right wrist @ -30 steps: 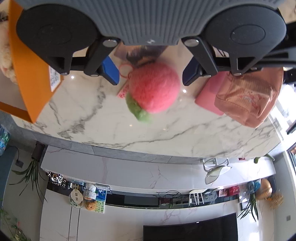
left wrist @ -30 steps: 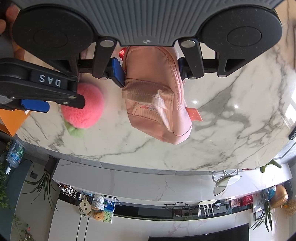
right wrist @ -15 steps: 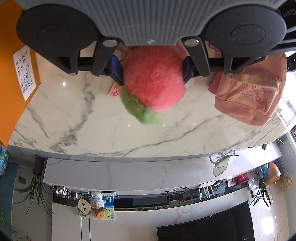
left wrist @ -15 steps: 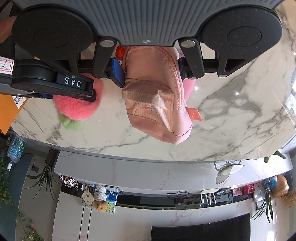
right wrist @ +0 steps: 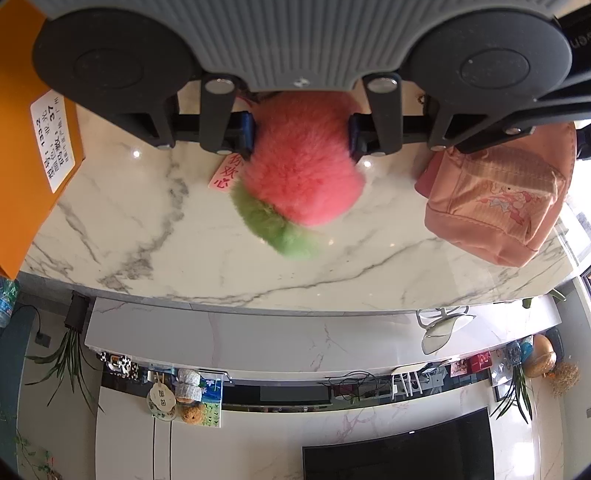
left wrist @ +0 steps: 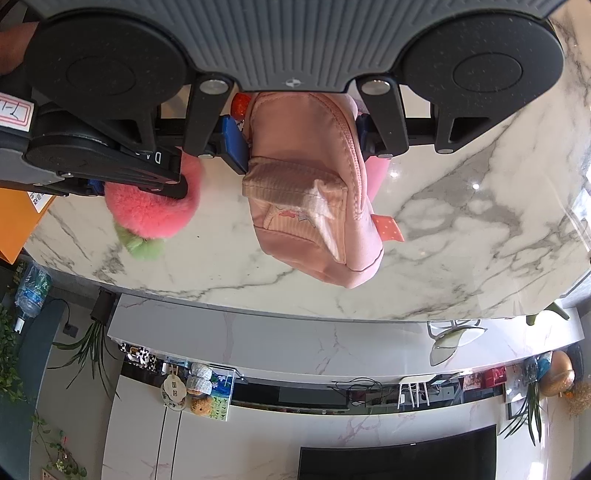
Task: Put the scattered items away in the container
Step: 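Lift and carry the pink backpack and fluffy ball over the orange box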
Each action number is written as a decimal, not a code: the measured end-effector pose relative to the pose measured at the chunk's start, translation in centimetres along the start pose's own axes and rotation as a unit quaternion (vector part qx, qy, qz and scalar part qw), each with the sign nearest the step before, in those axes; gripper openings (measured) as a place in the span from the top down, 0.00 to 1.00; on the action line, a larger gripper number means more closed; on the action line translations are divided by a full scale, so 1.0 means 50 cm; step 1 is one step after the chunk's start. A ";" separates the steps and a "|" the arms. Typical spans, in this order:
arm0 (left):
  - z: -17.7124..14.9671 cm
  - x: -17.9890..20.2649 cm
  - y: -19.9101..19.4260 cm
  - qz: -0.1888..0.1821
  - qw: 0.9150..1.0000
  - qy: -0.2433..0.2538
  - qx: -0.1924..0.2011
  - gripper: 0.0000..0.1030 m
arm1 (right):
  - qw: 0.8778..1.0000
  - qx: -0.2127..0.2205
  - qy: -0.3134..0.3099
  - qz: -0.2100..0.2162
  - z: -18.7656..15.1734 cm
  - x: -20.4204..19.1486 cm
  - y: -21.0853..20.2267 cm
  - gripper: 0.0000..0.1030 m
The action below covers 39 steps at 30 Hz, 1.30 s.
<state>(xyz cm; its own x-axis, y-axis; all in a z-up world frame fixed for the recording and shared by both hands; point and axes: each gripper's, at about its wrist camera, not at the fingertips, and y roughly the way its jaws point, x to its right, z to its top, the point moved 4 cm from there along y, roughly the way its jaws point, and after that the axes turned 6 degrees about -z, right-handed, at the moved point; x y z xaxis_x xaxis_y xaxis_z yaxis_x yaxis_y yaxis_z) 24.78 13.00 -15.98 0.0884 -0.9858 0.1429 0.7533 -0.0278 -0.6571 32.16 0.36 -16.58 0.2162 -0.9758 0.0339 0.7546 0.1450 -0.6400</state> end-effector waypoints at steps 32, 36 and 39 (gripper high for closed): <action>0.005 0.130 -0.305 0.004 0.997 0.052 0.064 0.38 | 0.994 0.102 0.025 -0.001 0.012 0.068 -0.403 0.56; 0.006 0.170 -0.341 -0.008 0.994 0.068 0.081 0.38 | 0.992 0.119 0.036 -0.010 0.004 0.099 -0.460 0.56; 0.006 0.202 -0.361 -0.018 0.992 0.081 0.091 0.38 | 0.990 0.132 0.045 -0.017 -0.003 0.125 -0.499 0.56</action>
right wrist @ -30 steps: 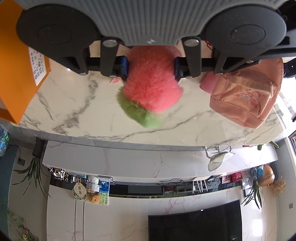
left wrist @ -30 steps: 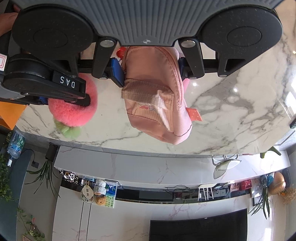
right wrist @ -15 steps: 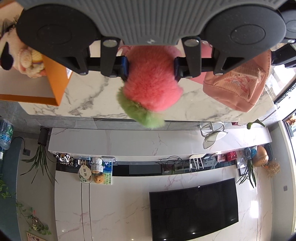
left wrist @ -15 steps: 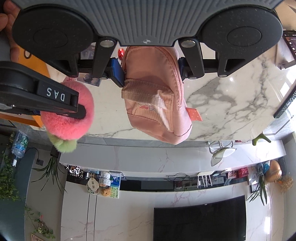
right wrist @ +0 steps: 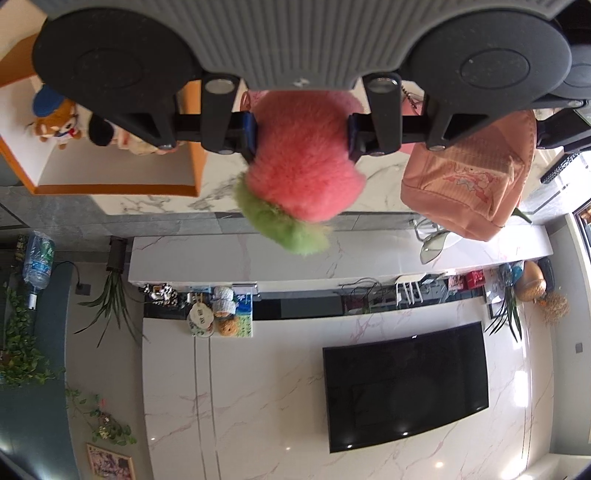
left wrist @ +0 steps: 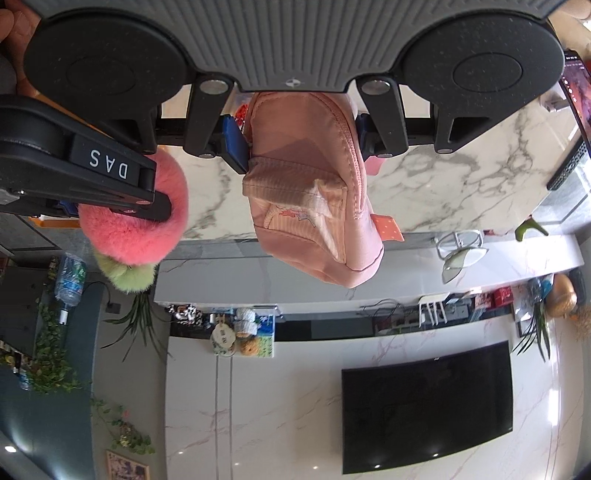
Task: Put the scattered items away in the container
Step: 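Lift and carry the pink backpack and fluffy ball over the orange box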
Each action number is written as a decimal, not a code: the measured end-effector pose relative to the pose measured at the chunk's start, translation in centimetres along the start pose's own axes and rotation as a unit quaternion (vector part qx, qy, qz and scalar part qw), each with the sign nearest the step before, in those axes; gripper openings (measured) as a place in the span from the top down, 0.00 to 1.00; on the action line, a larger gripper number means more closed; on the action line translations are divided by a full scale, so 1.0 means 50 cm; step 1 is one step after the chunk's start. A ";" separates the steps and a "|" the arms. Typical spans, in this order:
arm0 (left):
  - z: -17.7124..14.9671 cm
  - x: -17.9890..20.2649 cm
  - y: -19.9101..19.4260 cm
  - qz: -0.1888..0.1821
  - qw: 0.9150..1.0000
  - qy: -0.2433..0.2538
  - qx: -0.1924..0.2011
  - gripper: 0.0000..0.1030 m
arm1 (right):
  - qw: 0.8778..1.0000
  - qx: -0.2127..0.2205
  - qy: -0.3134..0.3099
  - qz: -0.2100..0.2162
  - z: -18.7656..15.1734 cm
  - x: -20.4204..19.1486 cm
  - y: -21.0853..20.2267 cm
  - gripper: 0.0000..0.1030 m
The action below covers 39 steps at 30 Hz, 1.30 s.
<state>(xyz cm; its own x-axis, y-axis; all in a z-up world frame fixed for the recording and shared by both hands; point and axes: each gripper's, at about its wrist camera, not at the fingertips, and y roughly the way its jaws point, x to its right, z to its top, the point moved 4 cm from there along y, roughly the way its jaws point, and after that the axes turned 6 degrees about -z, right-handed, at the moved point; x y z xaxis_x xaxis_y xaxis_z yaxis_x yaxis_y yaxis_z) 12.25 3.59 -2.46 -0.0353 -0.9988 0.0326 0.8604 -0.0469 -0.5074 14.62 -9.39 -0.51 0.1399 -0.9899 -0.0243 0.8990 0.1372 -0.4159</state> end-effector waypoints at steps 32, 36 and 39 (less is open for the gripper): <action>0.052 0.270 0.037 -0.091 0.994 0.058 0.031 0.38 | 0.991 0.048 0.077 -0.100 0.033 0.313 -0.089 0.56; 0.065 0.284 0.051 -0.097 0.993 0.061 0.035 0.38 | 0.990 0.052 0.076 -0.104 0.041 0.324 -0.078 0.56; 0.068 0.293 0.069 -0.101 0.992 0.062 0.031 0.38 | 0.990 0.050 0.077 -0.109 0.044 0.339 -0.061 0.56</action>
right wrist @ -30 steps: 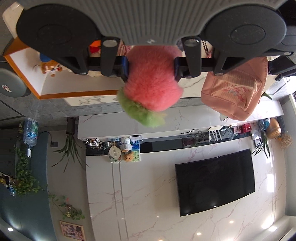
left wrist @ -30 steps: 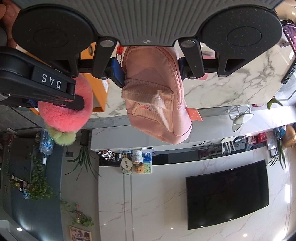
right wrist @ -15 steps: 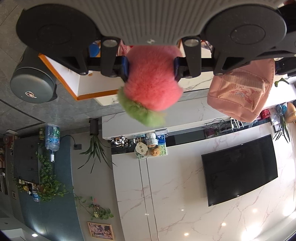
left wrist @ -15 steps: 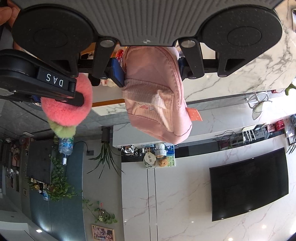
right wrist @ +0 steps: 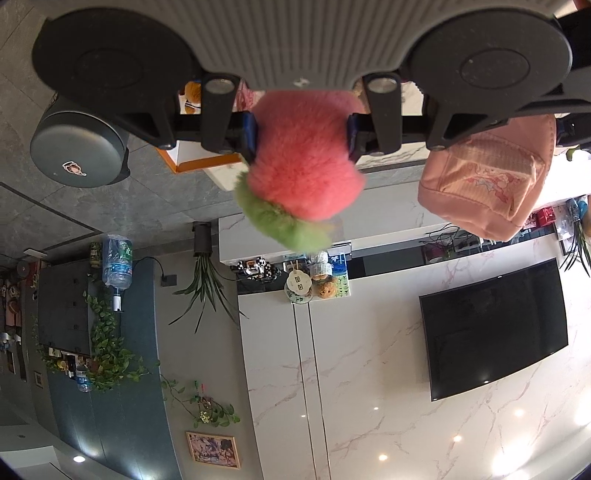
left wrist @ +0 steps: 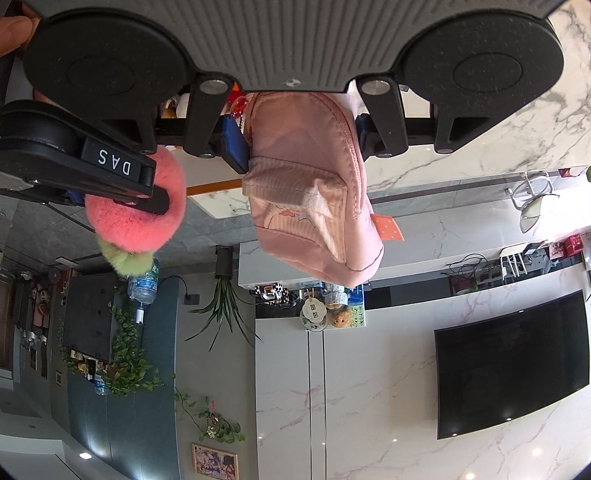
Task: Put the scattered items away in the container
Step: 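Lift and carry the pink backpack and fluffy ball over the orange box, then lower the backpack into the box and open the left gripper while the right releases the fluffy ball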
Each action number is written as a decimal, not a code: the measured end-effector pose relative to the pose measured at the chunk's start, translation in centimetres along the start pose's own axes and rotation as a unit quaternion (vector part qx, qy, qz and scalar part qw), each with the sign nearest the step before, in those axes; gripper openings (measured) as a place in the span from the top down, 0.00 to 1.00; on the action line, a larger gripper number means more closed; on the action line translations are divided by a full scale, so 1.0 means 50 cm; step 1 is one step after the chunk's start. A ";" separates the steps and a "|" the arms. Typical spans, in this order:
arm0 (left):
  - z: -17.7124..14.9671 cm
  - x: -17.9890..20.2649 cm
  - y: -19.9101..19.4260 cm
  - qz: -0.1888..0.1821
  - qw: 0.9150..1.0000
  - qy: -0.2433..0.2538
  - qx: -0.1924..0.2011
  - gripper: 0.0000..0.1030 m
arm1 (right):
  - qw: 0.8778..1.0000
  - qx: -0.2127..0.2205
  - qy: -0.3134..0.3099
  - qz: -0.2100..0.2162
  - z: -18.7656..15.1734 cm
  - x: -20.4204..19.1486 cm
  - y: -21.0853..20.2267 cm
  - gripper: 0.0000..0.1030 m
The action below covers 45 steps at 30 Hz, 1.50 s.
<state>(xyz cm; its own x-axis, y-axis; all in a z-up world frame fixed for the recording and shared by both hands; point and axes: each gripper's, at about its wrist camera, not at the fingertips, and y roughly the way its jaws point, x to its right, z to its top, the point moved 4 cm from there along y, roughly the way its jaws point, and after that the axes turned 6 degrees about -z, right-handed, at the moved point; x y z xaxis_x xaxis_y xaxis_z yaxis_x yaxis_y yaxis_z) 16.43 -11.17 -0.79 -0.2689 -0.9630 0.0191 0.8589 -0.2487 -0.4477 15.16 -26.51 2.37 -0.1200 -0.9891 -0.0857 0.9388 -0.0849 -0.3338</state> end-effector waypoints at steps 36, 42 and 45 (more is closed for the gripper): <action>-0.111 0.029 0.176 -0.081 0.982 0.017 -0.170 0.36 | 0.977 -0.211 0.010 0.023 -0.147 0.089 0.192 0.55; -0.111 0.033 0.171 -0.075 0.983 0.022 -0.169 0.34 | 0.975 -0.218 -0.001 0.038 -0.149 0.090 0.180 0.55; -0.108 0.035 0.167 -0.073 0.983 0.025 -0.169 0.34 | 0.976 -0.216 -0.005 0.037 -0.149 0.088 0.176 0.55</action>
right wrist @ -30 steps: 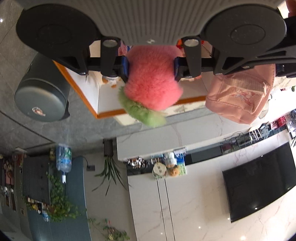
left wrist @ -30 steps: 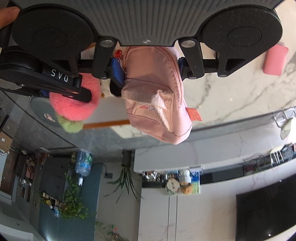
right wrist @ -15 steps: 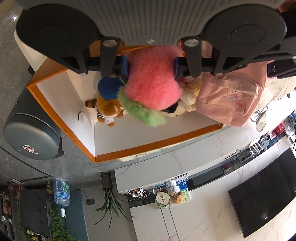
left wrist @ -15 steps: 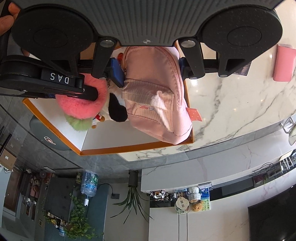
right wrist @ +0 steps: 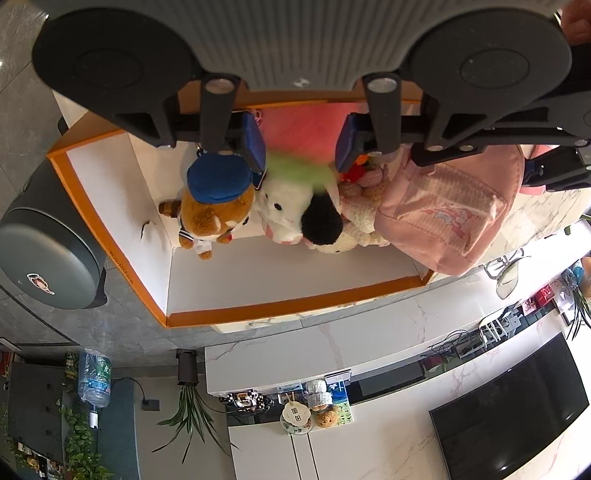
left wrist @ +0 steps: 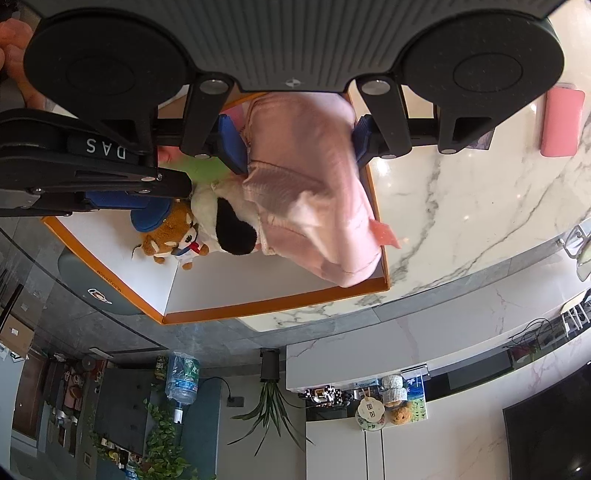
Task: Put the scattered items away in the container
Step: 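Lower the backpack into the box and open the left gripper while the right releases the fluffy ball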
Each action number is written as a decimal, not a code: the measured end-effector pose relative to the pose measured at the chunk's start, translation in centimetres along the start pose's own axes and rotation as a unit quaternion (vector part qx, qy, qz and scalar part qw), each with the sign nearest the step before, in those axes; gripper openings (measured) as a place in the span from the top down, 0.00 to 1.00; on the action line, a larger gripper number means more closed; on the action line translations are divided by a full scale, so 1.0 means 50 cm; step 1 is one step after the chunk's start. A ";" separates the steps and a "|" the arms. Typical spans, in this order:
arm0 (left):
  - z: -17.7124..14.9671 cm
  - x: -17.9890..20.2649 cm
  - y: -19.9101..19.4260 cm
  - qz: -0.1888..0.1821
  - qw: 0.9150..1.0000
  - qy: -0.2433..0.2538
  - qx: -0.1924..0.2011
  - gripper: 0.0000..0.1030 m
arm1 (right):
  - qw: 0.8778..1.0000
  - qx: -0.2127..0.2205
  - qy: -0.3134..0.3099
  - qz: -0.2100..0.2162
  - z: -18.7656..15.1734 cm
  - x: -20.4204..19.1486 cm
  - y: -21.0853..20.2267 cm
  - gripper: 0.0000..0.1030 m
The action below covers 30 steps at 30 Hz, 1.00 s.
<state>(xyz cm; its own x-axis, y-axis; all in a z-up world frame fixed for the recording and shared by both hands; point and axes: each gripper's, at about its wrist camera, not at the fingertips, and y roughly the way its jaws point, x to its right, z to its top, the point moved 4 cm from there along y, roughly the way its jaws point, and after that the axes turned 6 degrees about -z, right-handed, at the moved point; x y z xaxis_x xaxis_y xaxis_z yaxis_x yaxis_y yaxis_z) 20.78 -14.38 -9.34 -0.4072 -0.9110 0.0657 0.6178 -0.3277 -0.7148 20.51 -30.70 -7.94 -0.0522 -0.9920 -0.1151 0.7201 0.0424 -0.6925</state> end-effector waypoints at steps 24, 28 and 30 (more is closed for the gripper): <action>0.029 -0.018 -0.043 -0.006 0.998 -0.024 0.059 0.72 | 1.000 0.001 0.006 0.023 -0.004 -0.029 -0.017 0.62; 0.023 -0.013 -0.020 -0.011 0.999 -0.020 0.049 0.74 | 1.000 -0.002 0.006 0.021 -0.004 -0.032 -0.012 0.62; 0.019 -0.012 -0.007 -0.008 0.999 -0.019 0.038 0.74 | 1.000 -0.003 0.007 0.019 -0.003 -0.030 -0.010 0.62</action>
<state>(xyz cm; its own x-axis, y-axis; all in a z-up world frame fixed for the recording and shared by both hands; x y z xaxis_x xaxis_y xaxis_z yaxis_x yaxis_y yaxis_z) 21.42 -13.96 -8.46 -0.3925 -0.9138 0.1044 0.6612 -0.3593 -0.6586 20.10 -29.19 -7.53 -0.0350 -0.9880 -0.1506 0.7181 0.0800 -0.6914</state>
